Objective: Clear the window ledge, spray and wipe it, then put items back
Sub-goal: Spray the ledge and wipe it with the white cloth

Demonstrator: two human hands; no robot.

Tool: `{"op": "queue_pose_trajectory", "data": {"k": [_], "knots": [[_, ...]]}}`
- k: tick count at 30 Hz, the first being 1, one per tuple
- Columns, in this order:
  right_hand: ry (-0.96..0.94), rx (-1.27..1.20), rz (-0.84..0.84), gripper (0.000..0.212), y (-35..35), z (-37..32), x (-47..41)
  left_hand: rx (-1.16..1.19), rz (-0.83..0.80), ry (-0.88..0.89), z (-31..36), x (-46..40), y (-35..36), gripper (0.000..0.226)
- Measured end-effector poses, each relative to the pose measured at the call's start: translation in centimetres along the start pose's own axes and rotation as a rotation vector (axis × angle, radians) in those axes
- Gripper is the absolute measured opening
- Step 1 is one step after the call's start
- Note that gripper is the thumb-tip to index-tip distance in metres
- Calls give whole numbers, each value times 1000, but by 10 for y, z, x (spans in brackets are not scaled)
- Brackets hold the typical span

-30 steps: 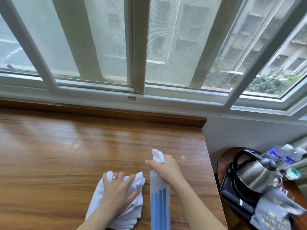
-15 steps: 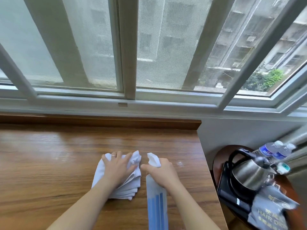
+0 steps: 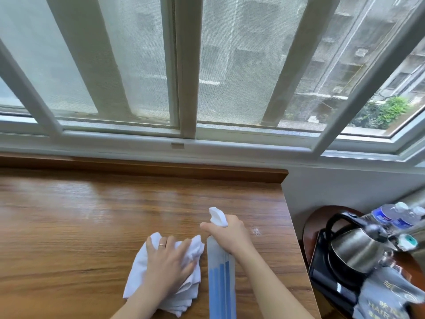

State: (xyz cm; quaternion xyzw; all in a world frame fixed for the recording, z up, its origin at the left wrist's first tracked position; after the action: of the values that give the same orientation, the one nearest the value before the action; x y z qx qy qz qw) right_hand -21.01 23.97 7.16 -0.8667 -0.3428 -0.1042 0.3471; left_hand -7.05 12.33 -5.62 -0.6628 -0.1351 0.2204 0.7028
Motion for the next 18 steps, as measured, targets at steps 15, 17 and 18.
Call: {"op": "queue_pose_trajectory", "data": {"k": [15,17,18], "knots": [[38,1,-19,42,3,2,-21,-84,-68,68,-10,-36,3,50],[37,6,-23,39,3,3,-21,-110,-102,49,-11,-56,3,54],[36,14,-26,38,3,3,-20,-118,-123,36,-12,-66,3,54]]}}
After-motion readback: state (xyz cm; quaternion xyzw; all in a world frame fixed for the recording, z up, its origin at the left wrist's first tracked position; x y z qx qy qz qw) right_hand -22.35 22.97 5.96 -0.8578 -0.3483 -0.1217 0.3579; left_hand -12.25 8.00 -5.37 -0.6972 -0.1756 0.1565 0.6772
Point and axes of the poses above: each hand's wrist, its own x-axis away from the middle knuckle, its own y-axis out of the palm, z = x × y, the point moved 1 cm from there along -x, towards the middle knuckle, and after that the axes turned 5 degrees about -y, right-handed, at the moved point
